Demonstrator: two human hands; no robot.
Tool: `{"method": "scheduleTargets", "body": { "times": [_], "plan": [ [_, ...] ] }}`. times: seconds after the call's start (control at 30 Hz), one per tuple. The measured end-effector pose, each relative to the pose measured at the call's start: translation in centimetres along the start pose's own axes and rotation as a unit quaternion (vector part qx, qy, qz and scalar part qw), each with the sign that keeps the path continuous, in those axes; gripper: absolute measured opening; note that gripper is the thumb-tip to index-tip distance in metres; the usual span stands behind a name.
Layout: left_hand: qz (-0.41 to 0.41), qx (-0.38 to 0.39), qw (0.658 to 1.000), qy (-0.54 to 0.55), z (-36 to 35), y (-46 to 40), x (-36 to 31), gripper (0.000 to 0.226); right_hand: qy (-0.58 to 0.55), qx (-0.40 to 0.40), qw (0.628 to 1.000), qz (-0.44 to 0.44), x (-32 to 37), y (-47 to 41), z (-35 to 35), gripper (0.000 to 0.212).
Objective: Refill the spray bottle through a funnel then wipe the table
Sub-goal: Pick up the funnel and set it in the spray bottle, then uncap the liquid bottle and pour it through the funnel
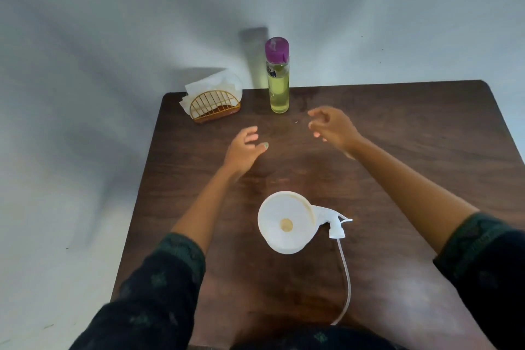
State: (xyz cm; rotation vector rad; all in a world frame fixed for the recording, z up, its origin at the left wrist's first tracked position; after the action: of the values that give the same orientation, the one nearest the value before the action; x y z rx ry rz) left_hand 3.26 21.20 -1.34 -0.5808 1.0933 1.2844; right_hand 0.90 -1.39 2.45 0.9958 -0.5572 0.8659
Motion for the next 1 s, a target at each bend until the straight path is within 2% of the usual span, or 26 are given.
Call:
{"method": "scheduleTargets", "body": {
  "times": [0.13, 0.27, 0.33, 0.43, 0.57, 0.67, 0.8, 1.0],
  "plan": [
    [0.001, 0.024, 1.000, 0.003, -1.4, -5.3, -1.7, 0.074, 0.011, -0.004, 0.999, 0.030, 3.8, -3.6, -0.4, 0.052],
    [-0.021, 0.004, 1.000, -0.008, -2.2, -9.8, -3.5, 0.092, -0.008, 0.001, 0.999, 0.048, 6.6, -6.8, -1.5, 0.072],
    [-0.052, -0.008, 0.999, -0.008, -2.7, -11.5, -4.2, 0.092, -0.015, -0.001, 0.998, 0.058, 7.6, -7.9, -2.1, 0.076],
    [-0.102, -0.032, 0.994, 0.023, -3.5, -12.8, -5.0, 0.057, -0.029, -0.011, 0.997, 0.075, 8.4, -8.7, -2.9, 0.066],
    [-0.098, -0.054, 0.994, 0.016, -4.4, -13.3, -5.2, 0.044, -0.032, -0.047, 0.995, 0.080, 8.3, -9.0, -3.2, 0.055],
    [-0.090, -0.054, 0.994, -0.015, -4.4, -12.7, -5.3, 0.053, -0.022, -0.068, 0.993, 0.091, 8.2, -8.2, -2.9, 0.052],
    [-0.105, -0.041, 0.993, -0.027, -4.1, -10.7, -5.6, 0.053, 0.011, -0.077, 0.991, 0.106, 8.0, -6.4, -2.3, 0.050],
    [-0.156, -0.066, 0.985, 0.008, -3.1, -6.1, -8.2, 0.058, 0.054, -0.075, 0.984, 0.150, 9.7, -1.4, -0.4, 0.053]
  ]
}}
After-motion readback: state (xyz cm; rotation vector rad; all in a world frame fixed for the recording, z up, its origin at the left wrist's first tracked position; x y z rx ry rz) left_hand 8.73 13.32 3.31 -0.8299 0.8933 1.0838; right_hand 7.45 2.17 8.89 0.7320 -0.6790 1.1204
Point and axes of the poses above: each hand's wrist, its own y-axis away from the middle knuckle, its own z-axis out of the back of the hand, x = y × z, the point moved 5 cm from there along -y, towards the middle knuckle, and after that the axes turned 12 degrees about -z, right-handed, at the moved point
